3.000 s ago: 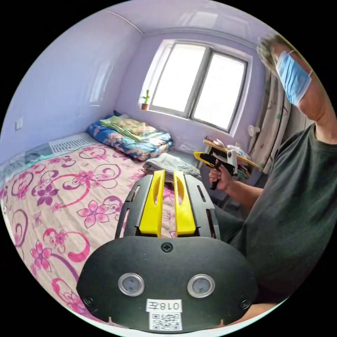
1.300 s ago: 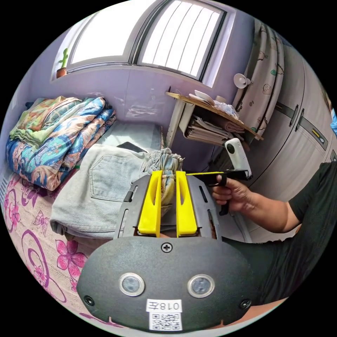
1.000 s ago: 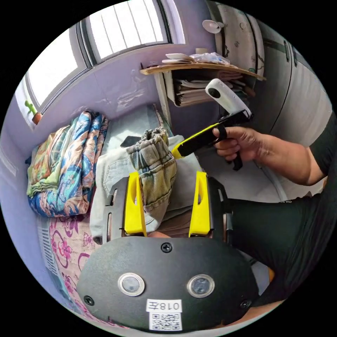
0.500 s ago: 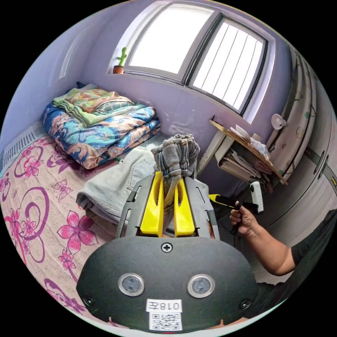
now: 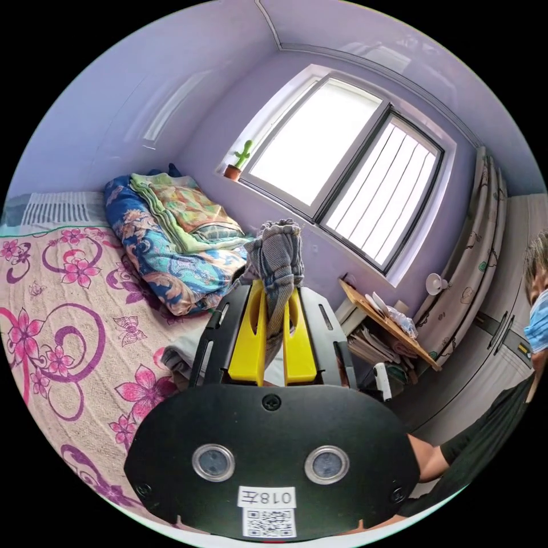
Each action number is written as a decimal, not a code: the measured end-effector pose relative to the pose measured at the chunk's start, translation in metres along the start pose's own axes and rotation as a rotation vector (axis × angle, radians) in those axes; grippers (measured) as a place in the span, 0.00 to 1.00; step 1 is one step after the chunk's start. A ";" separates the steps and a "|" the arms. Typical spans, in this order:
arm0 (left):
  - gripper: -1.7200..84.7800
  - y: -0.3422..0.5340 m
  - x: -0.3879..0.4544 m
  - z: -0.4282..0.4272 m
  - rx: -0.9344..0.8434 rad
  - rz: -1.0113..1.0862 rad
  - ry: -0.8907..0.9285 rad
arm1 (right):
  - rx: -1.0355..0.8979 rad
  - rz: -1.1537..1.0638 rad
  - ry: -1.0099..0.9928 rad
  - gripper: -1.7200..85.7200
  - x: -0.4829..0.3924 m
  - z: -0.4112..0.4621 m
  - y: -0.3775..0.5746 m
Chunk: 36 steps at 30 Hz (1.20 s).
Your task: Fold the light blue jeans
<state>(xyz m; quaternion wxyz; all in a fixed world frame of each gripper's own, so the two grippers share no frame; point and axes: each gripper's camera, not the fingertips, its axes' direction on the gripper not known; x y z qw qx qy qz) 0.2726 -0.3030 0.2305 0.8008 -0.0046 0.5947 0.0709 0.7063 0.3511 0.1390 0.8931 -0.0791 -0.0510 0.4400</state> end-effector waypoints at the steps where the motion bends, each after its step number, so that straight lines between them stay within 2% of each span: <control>1: 0.06 0.006 -0.007 -0.004 0.013 -0.007 -0.003 | 0.016 -0.050 0.062 0.05 -0.021 -0.002 0.001; 5: 0.06 0.048 -0.056 -0.041 0.106 -0.040 -0.023 | 0.102 -0.288 0.340 0.04 -0.112 -0.003 0.008; 11: 0.06 0.114 -0.119 -0.130 0.241 -0.050 -0.080 | 0.219 -0.600 0.487 0.03 -0.232 -0.010 0.014; 15: 0.06 0.176 -0.156 -0.234 0.354 -0.038 -0.182 | 0.268 -0.767 0.419 0.03 -0.309 -0.013 0.016; 21: 0.06 0.281 -0.196 -0.410 0.459 -0.036 -0.437 | 0.247 -0.978 0.132 0.03 -0.457 0.020 0.018; 23: 0.06 0.314 -0.210 -0.459 0.481 -0.058 -0.531 | 0.188 -1.027 0.003 0.03 -0.514 0.054 0.023; 26: 0.06 0.369 -0.247 -0.524 0.514 -0.122 -0.639 | 0.117 -1.094 -0.046 0.03 -0.582 0.112 0.039; 29: 0.07 0.423 -0.298 -0.564 0.537 -0.141 -0.662 | 0.036 -1.093 -0.089 0.04 -0.629 0.178 0.051; 31: 0.07 0.453 -0.345 -0.577 0.520 -0.228 -0.623 | -0.022 -1.073 -0.066 0.04 -0.646 0.224 0.057; 32: 0.08 0.473 -0.380 -0.579 0.478 -0.341 -0.643 | -0.082 -1.046 -0.046 0.04 -0.652 0.259 0.059; 34: 0.10 0.503 -0.430 -0.571 0.366 -0.550 -0.715 | -0.167 -1.010 -0.005 0.06 -0.653 0.315 0.064; 35: 0.12 0.522 -0.450 -0.564 0.307 -0.658 -0.786 | -0.258 -0.983 0.083 0.07 -0.651 0.351 0.068; 36: 0.14 0.540 -0.452 -0.564 0.341 -0.691 -0.845 | -0.272 -0.973 0.140 0.07 -0.649 0.363 0.070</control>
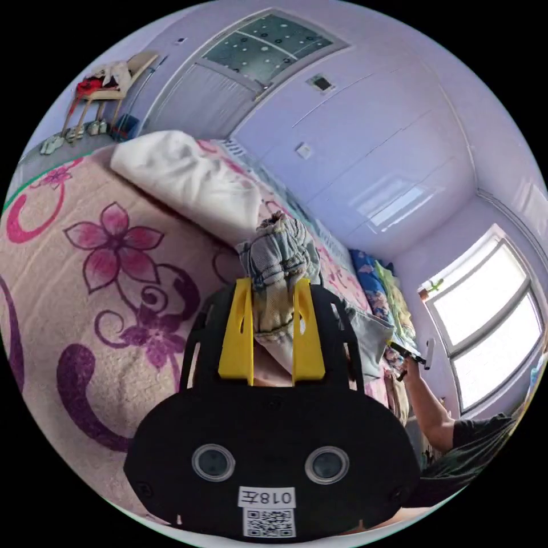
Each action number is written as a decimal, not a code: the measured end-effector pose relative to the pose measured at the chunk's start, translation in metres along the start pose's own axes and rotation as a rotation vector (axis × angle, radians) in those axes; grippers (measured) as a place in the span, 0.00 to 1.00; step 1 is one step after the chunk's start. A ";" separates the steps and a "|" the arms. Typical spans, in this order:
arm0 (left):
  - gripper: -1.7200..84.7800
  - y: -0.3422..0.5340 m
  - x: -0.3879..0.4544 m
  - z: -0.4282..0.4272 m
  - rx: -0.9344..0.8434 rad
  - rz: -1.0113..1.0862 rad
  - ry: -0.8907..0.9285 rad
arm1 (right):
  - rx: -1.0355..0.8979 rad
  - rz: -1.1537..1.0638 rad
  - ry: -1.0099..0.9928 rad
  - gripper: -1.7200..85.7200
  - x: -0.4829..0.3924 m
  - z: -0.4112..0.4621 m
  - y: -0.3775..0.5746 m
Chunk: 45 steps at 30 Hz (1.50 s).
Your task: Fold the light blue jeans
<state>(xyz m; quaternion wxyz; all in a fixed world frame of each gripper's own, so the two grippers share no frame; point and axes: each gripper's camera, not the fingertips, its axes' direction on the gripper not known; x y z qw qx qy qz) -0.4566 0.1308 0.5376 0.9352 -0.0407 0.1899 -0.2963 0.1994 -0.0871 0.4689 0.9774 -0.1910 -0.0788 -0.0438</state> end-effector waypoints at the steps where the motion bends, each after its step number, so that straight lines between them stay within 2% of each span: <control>1: 0.14 0.006 -0.004 -0.006 0.053 -0.006 0.011 | 0.007 0.016 0.074 0.08 -0.001 0.009 0.002; 3: 0.14 0.022 -0.002 -0.042 0.241 0.015 -0.024 | 0.071 0.039 0.094 0.09 -0.004 0.002 0.007; 5: 0.14 0.024 0.027 -0.055 0.299 0.130 -0.103 | 0.149 -0.015 -0.062 0.12 -0.030 -0.013 0.009; 10: 0.12 -0.008 0.161 0.024 0.095 0.588 -0.160 | 0.210 -0.260 -0.194 0.14 -0.157 -0.009 -0.003; 12: 0.12 -0.019 0.230 0.085 -0.020 0.806 -0.212 | 0.219 -0.284 -0.173 0.14 -0.193 0.003 -0.022; 15: 0.12 -0.028 0.288 0.154 -0.101 0.981 -0.263 | 0.178 -0.264 -0.132 0.16 -0.227 0.032 -0.068; 20: 0.14 -0.044 0.325 0.231 -0.150 1.064 -0.289 | -0.082 -0.228 -0.021 0.17 -0.254 0.117 -0.115; 24: 0.14 -0.058 0.334 0.285 -0.239 1.049 -0.311 | -0.057 -0.254 0.010 0.09 -0.250 0.117 -0.115; 29: 0.15 -0.074 0.360 0.325 -0.293 1.050 -0.355 | -0.013 -0.209 -0.193 0.07 -0.185 0.088 -0.124; 33: 0.15 -0.089 0.361 0.352 -0.348 0.964 -0.388 | 0.056 -0.197 -0.239 0.07 -0.117 0.050 -0.126; 38: 0.15 -0.111 0.372 0.352 -0.307 0.892 -0.317 | 0.098 -0.164 -0.129 0.07 0.026 -0.003 -0.121; 45: 0.15 -0.127 0.411 0.361 -0.336 0.888 -0.289 | 0.011 -0.053 0.079 0.08 0.202 0.003 -0.091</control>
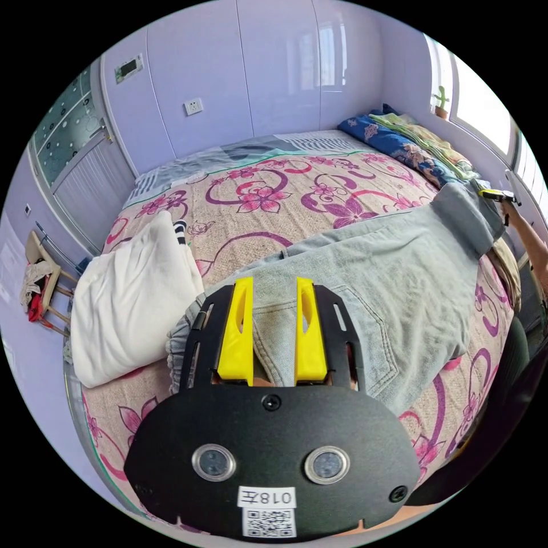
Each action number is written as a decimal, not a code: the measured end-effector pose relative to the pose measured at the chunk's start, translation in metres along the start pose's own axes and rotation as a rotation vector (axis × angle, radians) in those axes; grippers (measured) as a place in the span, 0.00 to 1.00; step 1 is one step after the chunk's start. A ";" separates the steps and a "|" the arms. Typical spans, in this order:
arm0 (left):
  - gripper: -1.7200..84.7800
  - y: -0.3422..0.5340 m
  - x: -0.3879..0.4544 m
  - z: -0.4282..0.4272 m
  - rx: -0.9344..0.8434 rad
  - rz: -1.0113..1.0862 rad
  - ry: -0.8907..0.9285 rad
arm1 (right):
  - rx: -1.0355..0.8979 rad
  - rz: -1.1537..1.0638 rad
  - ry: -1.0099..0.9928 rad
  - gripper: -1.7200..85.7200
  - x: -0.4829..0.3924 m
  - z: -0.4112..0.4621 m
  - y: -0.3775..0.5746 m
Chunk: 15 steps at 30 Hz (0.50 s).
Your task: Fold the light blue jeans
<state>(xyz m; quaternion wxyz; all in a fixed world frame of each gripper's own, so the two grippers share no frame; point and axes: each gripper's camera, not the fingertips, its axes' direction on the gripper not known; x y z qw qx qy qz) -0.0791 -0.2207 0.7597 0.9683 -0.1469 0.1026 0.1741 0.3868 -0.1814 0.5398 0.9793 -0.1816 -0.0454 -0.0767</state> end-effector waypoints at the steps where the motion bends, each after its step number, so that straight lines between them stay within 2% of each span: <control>1: 0.15 -0.003 0.002 -0.001 -0.002 0.004 0.003 | -0.008 0.052 0.028 0.08 0.025 0.009 0.014; 3: 0.15 -0.019 0.010 -0.003 -0.015 0.024 0.007 | -0.063 0.160 -0.001 0.09 0.057 0.027 0.030; 4: 0.15 -0.023 0.012 -0.004 -0.018 0.032 0.001 | -0.080 0.204 0.098 0.09 0.066 0.032 0.039; 5: 0.15 -0.032 0.016 -0.007 -0.023 0.055 0.001 | -0.052 0.230 0.165 0.09 0.070 0.031 0.045; 7: 0.15 -0.048 0.022 -0.011 -0.032 0.101 0.005 | 0.000 0.230 0.131 0.10 0.071 0.021 0.042; 10: 0.15 -0.074 0.028 -0.008 -0.035 0.170 -0.009 | 0.100 -0.005 -0.010 0.11 0.023 0.009 0.014; 13: 0.15 -0.094 0.033 0.018 -0.097 0.209 -0.003 | 0.033 -0.299 -0.076 0.11 -0.048 0.030 -0.022; 15: 0.16 -0.102 0.039 0.040 -0.171 0.234 -0.016 | -0.043 -0.451 -0.043 0.12 -0.087 0.051 -0.039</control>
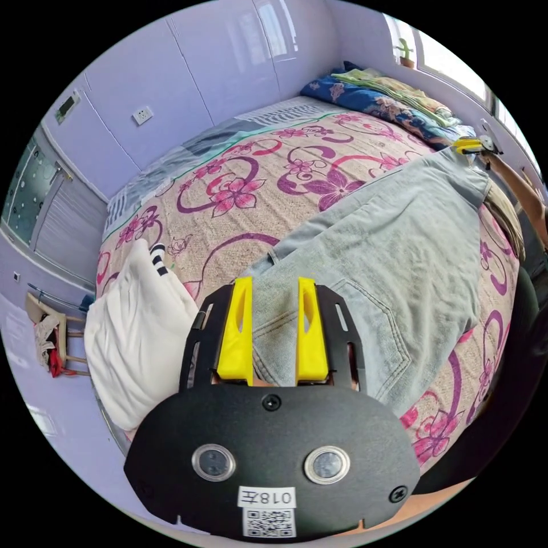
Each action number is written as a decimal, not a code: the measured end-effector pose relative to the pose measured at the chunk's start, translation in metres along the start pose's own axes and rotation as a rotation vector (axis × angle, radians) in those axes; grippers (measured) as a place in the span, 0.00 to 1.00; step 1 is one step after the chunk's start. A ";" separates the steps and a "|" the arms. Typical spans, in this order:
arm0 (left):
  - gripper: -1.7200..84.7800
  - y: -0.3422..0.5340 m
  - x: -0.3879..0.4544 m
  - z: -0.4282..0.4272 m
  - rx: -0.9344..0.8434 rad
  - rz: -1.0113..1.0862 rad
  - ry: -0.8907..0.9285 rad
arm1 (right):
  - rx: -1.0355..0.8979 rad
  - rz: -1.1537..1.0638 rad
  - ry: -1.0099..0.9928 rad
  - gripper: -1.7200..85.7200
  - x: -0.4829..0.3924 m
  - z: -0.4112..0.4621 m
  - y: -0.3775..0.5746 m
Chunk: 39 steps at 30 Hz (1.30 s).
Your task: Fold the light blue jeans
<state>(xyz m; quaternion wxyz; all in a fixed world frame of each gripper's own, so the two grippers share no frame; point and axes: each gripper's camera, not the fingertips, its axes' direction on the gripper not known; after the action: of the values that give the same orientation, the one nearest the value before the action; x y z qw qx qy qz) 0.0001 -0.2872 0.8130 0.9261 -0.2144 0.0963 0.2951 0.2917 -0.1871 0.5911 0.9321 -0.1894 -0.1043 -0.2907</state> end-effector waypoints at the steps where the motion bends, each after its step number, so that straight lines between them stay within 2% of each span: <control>1: 0.16 -0.002 0.000 0.003 -0.006 0.003 0.002 | -0.058 -0.083 0.015 0.12 -0.013 0.015 -0.018; 5: 0.16 -0.018 0.006 0.018 -0.062 0.051 0.008 | -0.268 -0.247 0.031 0.13 -0.033 0.065 -0.056; 10: 0.16 -0.028 0.022 0.040 -0.128 0.085 0.002 | -0.389 -0.223 -0.047 0.13 -0.035 0.093 -0.068; 13: 0.11 -0.026 0.041 0.045 -0.139 0.122 -0.005 | -0.410 -0.256 -0.034 0.08 -0.050 0.090 -0.065; 15: 0.03 -0.016 0.065 0.045 -0.119 0.176 -0.075 | -0.406 -0.301 0.036 0.06 -0.067 0.086 -0.059; 18: 0.01 0.003 0.087 0.040 -0.072 0.180 -0.132 | -0.369 -0.324 0.135 0.04 -0.092 0.074 -0.043; 22: 0.01 0.039 0.104 0.015 0.052 0.142 -0.146 | -0.227 -0.278 0.236 0.03 -0.118 0.030 -0.009; 32: 0.01 0.213 0.202 -0.064 0.345 0.011 -0.183 | 0.041 -0.133 0.392 0.03 -0.220 -0.098 0.124; 39: 0.01 0.327 0.270 -0.062 0.440 -0.148 -0.136 | 0.042 -0.043 0.476 0.03 -0.258 -0.111 0.169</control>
<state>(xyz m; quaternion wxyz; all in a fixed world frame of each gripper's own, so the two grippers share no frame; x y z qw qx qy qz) 0.0221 0.0606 0.5641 0.9739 0.0067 0.0797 0.2123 0.1902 0.0252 0.3628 0.9278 -0.0939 0.1083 -0.3445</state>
